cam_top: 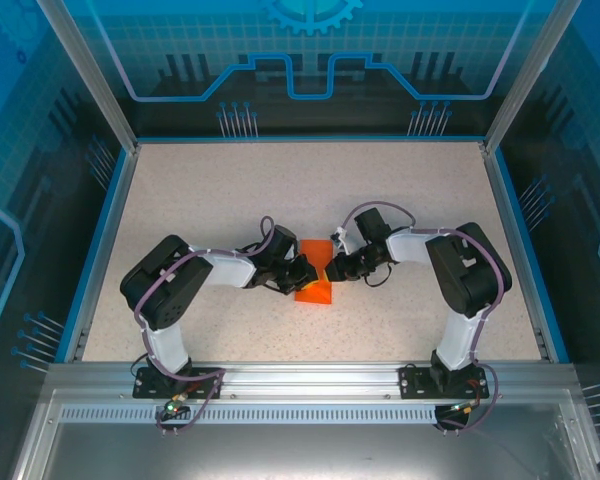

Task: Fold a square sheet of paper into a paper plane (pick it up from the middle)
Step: Fold the triangle a second time at the center of the table.

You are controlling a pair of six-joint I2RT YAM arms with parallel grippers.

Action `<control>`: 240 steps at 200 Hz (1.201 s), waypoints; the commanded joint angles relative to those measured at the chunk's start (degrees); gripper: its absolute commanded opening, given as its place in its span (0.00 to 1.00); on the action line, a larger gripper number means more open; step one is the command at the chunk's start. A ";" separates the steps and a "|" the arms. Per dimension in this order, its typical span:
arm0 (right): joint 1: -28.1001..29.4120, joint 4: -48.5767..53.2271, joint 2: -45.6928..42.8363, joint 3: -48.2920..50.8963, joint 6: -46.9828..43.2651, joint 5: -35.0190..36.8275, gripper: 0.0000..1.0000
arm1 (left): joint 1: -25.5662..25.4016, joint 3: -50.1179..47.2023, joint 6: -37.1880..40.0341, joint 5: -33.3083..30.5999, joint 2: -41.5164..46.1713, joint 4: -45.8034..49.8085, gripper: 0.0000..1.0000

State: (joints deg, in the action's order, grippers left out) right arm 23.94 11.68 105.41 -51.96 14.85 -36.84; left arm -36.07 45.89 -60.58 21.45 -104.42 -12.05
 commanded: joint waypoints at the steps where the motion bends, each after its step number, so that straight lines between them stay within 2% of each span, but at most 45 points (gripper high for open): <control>1: -0.95 1.11 -4.56 0.66 1.66 1.94 0.28 | -0.59 -1.88 -0.49 -2.29 -1.45 3.79 0.09; 7: -1.27 1.41 -5.88 1.19 2.35 3.00 0.32 | -0.69 -1.84 -0.40 -2.38 -1.27 3.88 0.09; 30: -1.66 1.44 -10.50 4.27 4.77 3.78 0.33 | -0.74 -1.73 -0.02 -2.38 -0.88 4.01 0.09; 58: 1.70 -0.92 -12.72 6.89 8.00 0.57 0.20 | -0.75 -1.43 0.17 -2.21 -0.44 3.97 0.09; 78: 5.10 -2.46 -12.22 7.75 11.21 1.07 0.15 | -0.69 -1.20 0.43 -2.14 -0.17 3.97 0.10; 111: 8.43 -4.93 -10.18 8.28 14.63 3.17 0.13 | -0.75 -0.90 0.59 -1.96 -0.22 3.71 0.10; 240: 8.58 -1.40 -5.31 9.75 16.16 7.75 0.12 | -0.93 -0.15 1.53 -1.33 -0.96 4.19 0.10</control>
State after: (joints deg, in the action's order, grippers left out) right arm 32.27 7.70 98.76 -43.75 30.30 -30.98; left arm -36.18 45.91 -60.03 21.28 -104.31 -11.97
